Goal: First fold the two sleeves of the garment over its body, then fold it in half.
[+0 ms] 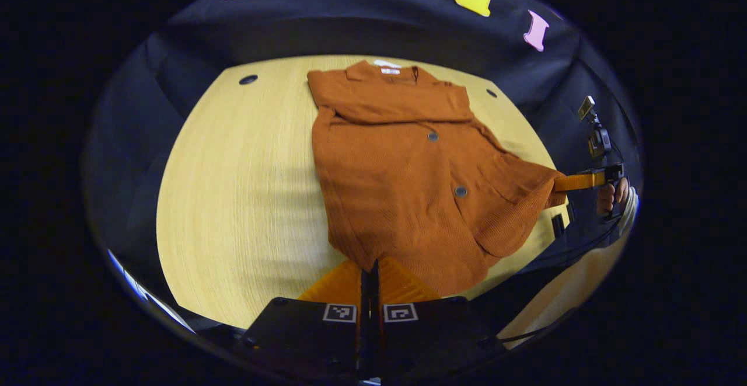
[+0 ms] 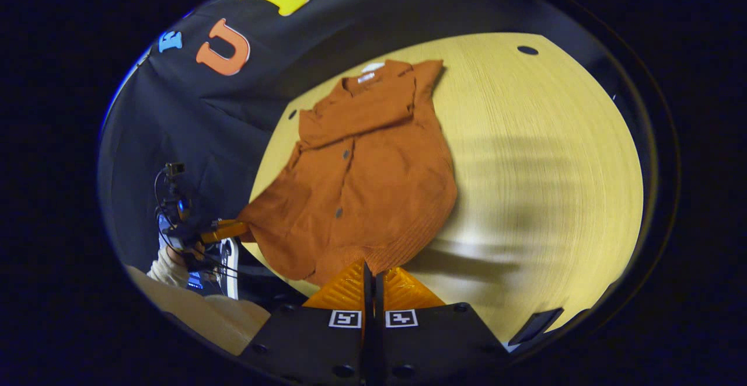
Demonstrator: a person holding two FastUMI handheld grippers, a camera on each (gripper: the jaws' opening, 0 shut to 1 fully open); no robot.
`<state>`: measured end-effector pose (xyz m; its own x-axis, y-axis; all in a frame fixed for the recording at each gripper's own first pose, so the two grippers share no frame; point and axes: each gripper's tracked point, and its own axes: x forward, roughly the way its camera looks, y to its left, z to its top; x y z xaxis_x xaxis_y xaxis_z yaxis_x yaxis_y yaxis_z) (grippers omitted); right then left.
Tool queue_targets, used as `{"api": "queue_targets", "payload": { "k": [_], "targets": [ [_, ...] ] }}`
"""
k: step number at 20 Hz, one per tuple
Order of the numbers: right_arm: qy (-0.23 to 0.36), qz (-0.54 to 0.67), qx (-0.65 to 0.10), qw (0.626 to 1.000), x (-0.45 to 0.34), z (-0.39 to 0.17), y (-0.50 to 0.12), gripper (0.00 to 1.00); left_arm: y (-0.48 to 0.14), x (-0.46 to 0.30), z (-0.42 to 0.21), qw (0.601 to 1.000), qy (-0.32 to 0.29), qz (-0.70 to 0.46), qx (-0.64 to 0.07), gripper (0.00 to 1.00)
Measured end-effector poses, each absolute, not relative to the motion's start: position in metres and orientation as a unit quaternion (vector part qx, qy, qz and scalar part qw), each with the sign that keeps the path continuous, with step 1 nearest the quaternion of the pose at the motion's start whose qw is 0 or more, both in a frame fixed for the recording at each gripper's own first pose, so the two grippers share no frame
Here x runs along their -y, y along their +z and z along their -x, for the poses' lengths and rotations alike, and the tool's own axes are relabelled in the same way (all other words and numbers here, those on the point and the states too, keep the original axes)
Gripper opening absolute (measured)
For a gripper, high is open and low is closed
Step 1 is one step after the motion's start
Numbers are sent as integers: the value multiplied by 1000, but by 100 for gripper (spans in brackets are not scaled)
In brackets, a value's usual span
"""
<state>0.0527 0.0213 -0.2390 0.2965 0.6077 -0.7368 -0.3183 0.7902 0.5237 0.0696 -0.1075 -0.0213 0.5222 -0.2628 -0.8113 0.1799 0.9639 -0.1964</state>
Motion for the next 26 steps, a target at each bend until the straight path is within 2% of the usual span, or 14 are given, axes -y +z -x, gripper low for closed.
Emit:
{"api": "queue_targets", "payload": {
  "k": [2, 3, 5, 6, 8, 12, 17, 20, 23, 26],
  "targets": [
    [305, -138, -485, 808, -34, -84, -212, 0, 10, 119, -118, 890, -127, 37, -436, 3],
    [310, -133, -467, 817, -42, -105, -198, 1, 13, 96, -112, 900, -127, 24, -416, 3],
    [313, -124, -442, 832, -53, -140, -180, 0, 50, 101, -178, 913, -121, -6, -390, 3],
    [314, -121, -431, 838, -59, -157, -169, 0, 26, 94, -173, 917, -121, -15, -380, 3],
    [311, -107, -406, 853, -71, -202, -155, 1, 48, 97, -219, 925, -123, -26, -359, 3],
    [286, -97, -384, 872, -91, -286, -145, 1, 63, 78, -312, 945, -90, -38, -313, 3],
    [239, -113, -378, 887, -110, -391, -168, 0, 39, 69, -415, 955, -59, -35, -290, 3],
    [207, -134, -398, 883, -118, -435, -211, 0, 6, 72, -460, 954, -48, -21, -297, 3],
    [172, -144, -422, 879, -110, -459, -258, 1, -35, 78, -473, 947, -32, -12, -318, 3],
    [147, -183, -430, 872, -105, -469, -272, 2, -43, 77, -476, 948, -25, 31, -316, 3]
  ]
}}
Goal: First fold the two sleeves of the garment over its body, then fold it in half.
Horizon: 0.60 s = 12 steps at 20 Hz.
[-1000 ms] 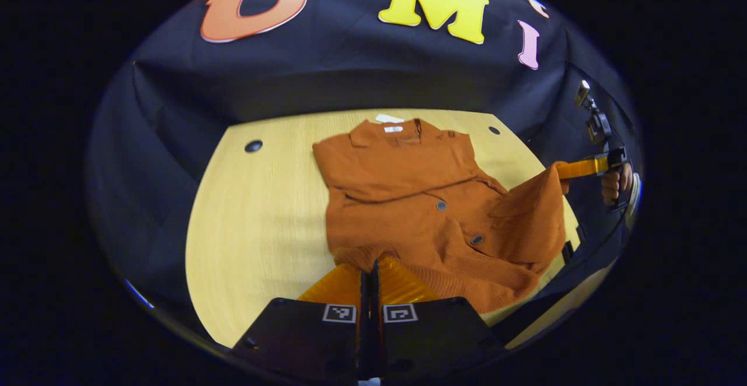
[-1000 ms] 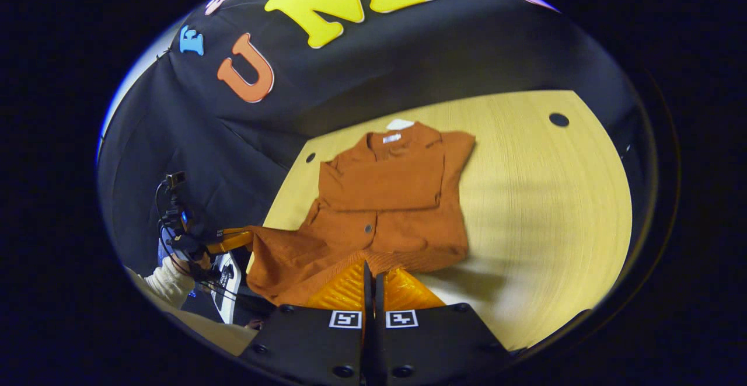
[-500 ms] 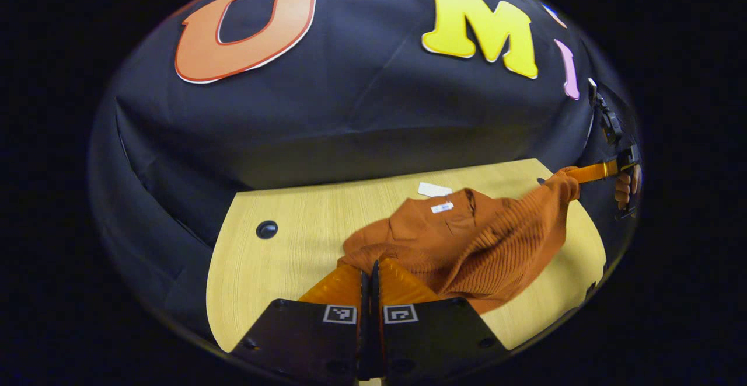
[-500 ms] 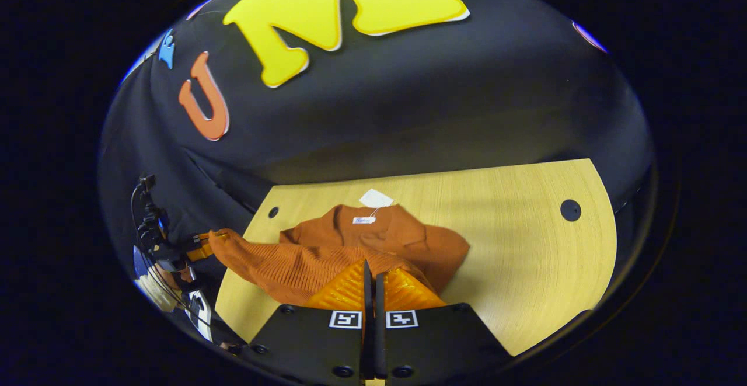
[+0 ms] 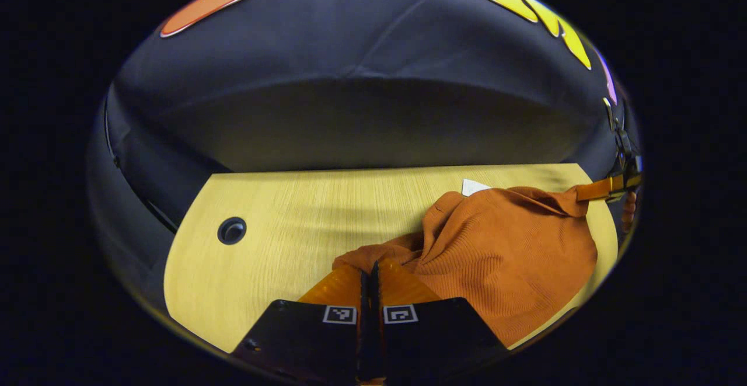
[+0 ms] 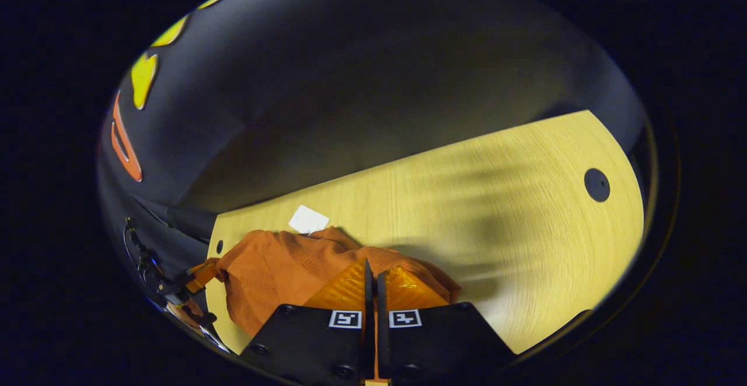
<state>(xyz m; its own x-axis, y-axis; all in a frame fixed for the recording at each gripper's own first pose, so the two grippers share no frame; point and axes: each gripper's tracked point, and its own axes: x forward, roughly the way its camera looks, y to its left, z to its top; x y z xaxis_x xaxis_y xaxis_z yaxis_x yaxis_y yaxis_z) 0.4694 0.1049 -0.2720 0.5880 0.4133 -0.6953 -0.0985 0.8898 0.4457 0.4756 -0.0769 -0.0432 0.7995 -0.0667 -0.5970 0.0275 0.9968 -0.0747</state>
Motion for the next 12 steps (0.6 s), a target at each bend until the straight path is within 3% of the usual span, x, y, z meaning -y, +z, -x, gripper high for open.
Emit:
{"api": "queue_targets", "payload": {
  "k": [5, 6, 7, 8, 9, 11, 12],
  "targets": [
    [132, -258, -415, 862, -102, -479, -266, 13, -46, 75, -481, 952, -34, 51, -301, 3],
    [129, -269, -411, 862, -100, -480, -262, 23, -44, 77, -481, 952, -37, 50, -299, 3],
    [123, -273, -409, 862, -97, -483, -261, 24, -42, 80, -482, 953, -42, 50, -296, 3],
    [118, -276, -407, 863, -94, -483, -259, 36, -39, 82, -483, 954, -47, 50, -293, 3],
    [114, -279, -405, 863, -93, -485, -258, 29, -35, 88, -486, 954, -51, 51, -290, 3],
    [113, -278, -405, 864, -92, -484, -253, 57, -32, 95, -486, 954, -61, 48, -289, 7],
    [114, -275, -404, 865, -94, -482, -248, 58, -31, 98, -486, 954, -65, 46, -288, 10]
  ]
}}
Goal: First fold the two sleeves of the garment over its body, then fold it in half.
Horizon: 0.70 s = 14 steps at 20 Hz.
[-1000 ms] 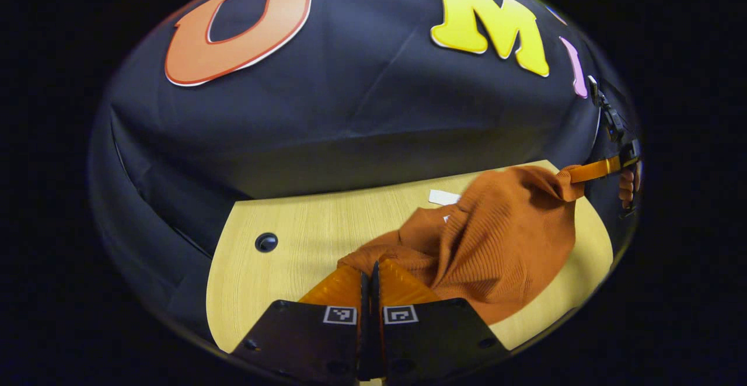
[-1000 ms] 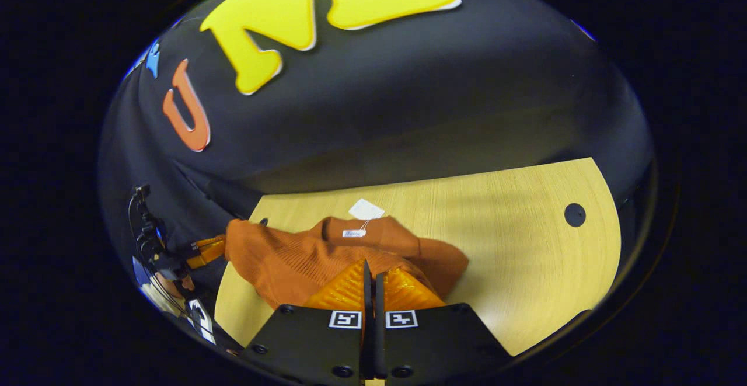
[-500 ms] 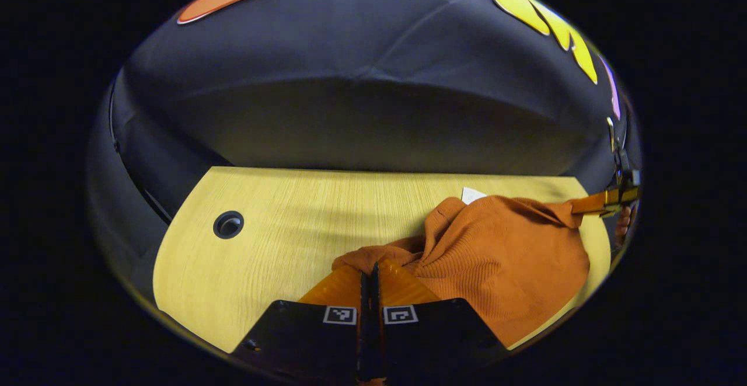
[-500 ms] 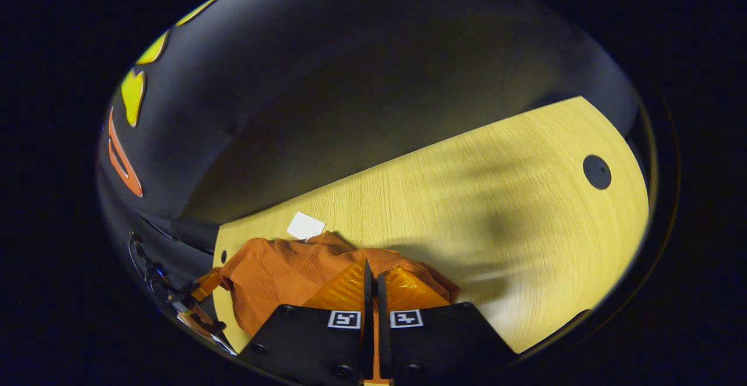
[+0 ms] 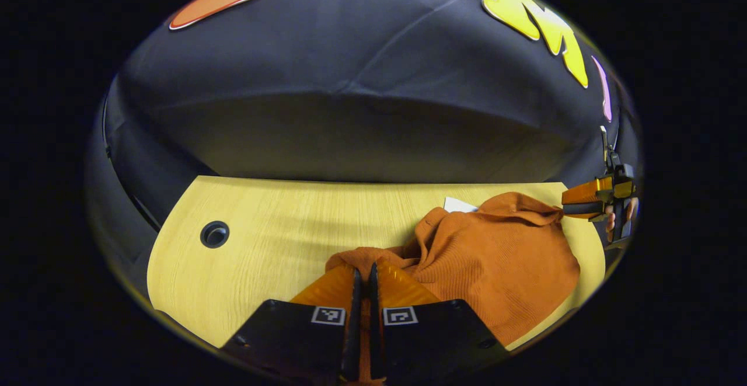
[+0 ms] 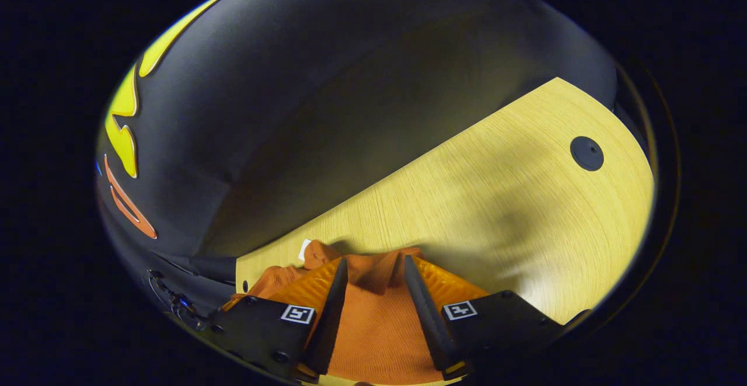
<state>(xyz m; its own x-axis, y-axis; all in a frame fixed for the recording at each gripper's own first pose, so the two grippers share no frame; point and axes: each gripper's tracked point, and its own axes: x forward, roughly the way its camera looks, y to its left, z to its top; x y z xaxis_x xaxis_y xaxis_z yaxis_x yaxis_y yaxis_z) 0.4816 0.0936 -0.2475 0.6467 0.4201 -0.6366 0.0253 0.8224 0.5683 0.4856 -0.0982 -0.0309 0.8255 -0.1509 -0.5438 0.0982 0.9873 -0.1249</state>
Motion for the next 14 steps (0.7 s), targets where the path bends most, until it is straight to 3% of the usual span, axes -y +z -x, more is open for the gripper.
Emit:
{"api": "queue_targets", "payload": {
  "k": [2, 3, 4, 5, 6, 7, 8, 12, 14],
  "targets": [
    [122, -272, -402, 866, -98, -475, -235, 74, -29, 107, -490, 955, -79, 48, -284, 15],
    [125, -268, -401, 867, -100, -473, -229, 84, -28, 108, -490, 955, -84, 44, -281, 23],
    [129, -263, -396, 870, -101, -470, -221, 92, -26, 110, -491, 955, -86, 39, -281, 40],
    [132, -256, -391, 874, -102, -469, -213, 92, -27, 110, -493, 955, -86, 30, -281, 56],
    [134, -248, -384, 879, -104, -467, -206, 86, -27, 111, -494, 955, -85, 22, -283, 72],
    [136, -237, -377, 885, -102, -465, -198, 92, -25, 112, -492, 955, -82, 15, -283, 77],
    [139, -223, -369, 891, -102, -461, -189, 92, -22, 111, -492, 956, -75, 9, -282, 86],
    [148, -171, -325, 918, -103, -437, -143, 98, 0, 106, -473, 959, -41, 30, -279, 91],
    [149, -133, -296, 934, -98, -418, -116, 93, 27, 97, -455, 964, -20, 58, -257, 92]
  ]
}}
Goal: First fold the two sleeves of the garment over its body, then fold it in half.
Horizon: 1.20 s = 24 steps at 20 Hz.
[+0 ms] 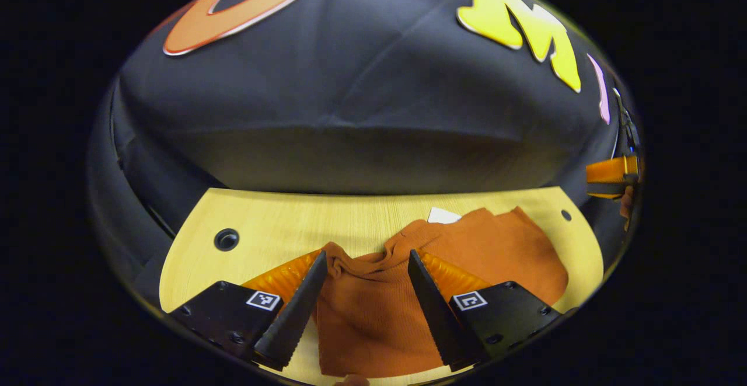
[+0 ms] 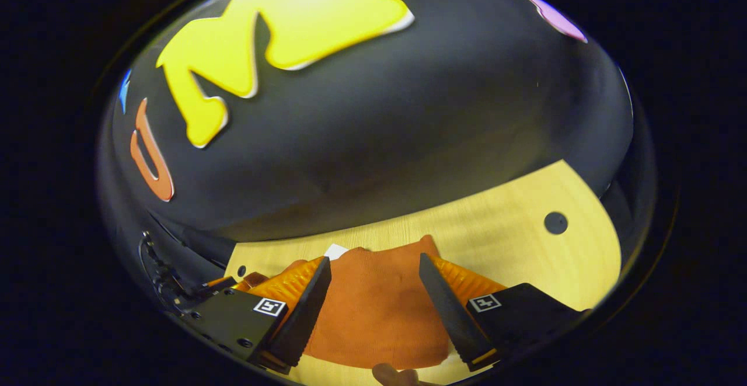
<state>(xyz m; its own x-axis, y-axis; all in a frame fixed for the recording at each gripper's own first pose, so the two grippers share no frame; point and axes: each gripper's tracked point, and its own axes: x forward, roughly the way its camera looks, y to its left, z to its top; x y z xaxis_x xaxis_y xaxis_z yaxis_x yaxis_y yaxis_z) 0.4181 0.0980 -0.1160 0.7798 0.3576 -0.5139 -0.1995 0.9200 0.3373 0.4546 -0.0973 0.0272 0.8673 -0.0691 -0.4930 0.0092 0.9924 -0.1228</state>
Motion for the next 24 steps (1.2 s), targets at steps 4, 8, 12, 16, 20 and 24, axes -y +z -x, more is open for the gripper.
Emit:
{"api": "queue_targets", "payload": {
  "k": [4, 8, 12, 16, 20, 24],
  "targets": [
    [151, -77, -235, 957, -95, -372, -68, 93, 94, 68, -409, 982, 27, 51, -180, 99],
    [131, -40, -172, 976, -75, -303, -33, 98, 137, 78, -351, 993, 32, 19, -116, 99],
    [94, -17, -122, 988, -51, -234, -32, 97, 170, 98, -281, 1000, 10, 1, -22, 98],
    [67, 14, -80, 994, -30, -173, -42, 98, 155, 117, -215, 999, 11, 9, -35, 98],
    [65, 31, -56, 996, -15, -133, -51, 96, 152, 128, -172, 999, 18, 12, -34, 98],
    [85, 11, -61, 994, -24, -123, -52, 96, 148, 142, -160, 999, 9, 31, -44, 98]
  ]
}}
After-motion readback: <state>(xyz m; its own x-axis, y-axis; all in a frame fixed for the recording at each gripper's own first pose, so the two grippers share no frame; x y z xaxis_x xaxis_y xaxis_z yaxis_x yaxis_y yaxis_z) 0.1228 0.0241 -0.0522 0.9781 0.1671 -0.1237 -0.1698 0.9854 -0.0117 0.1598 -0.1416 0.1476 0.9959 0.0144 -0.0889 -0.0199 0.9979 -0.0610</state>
